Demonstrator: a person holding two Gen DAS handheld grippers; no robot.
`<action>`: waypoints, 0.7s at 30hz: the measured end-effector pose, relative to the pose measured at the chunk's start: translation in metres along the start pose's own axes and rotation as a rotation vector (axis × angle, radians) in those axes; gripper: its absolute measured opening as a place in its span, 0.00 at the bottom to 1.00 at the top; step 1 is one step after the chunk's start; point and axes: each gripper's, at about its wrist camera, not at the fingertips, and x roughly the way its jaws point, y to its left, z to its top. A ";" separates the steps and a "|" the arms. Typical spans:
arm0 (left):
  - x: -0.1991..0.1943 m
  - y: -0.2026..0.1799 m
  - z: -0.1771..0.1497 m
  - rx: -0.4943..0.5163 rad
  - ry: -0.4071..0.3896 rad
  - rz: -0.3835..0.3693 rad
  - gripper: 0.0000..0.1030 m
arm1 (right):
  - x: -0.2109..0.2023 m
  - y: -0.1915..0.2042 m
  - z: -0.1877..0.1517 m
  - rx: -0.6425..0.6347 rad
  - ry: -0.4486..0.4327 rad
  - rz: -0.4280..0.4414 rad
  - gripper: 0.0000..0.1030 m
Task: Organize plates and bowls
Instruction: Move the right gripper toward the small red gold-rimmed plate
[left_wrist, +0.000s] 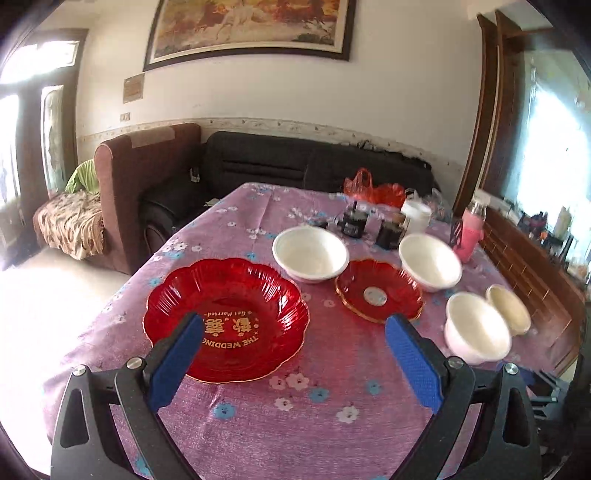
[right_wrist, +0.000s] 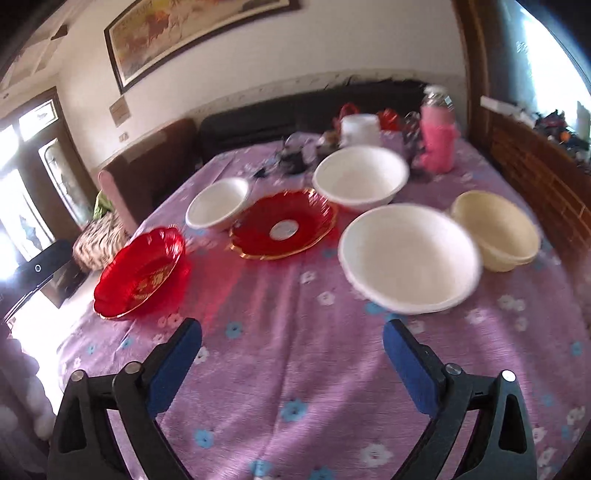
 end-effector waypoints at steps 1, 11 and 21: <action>0.003 -0.002 -0.002 0.005 0.012 -0.006 0.96 | 0.006 0.004 0.001 -0.001 0.010 0.010 0.89; 0.027 -0.006 -0.010 0.020 0.055 -0.095 0.96 | -0.016 -0.051 0.016 0.123 -0.109 -0.056 0.88; 0.027 -0.031 -0.008 0.069 0.058 -0.138 0.96 | -0.047 -0.168 -0.009 0.356 -0.127 -0.218 0.88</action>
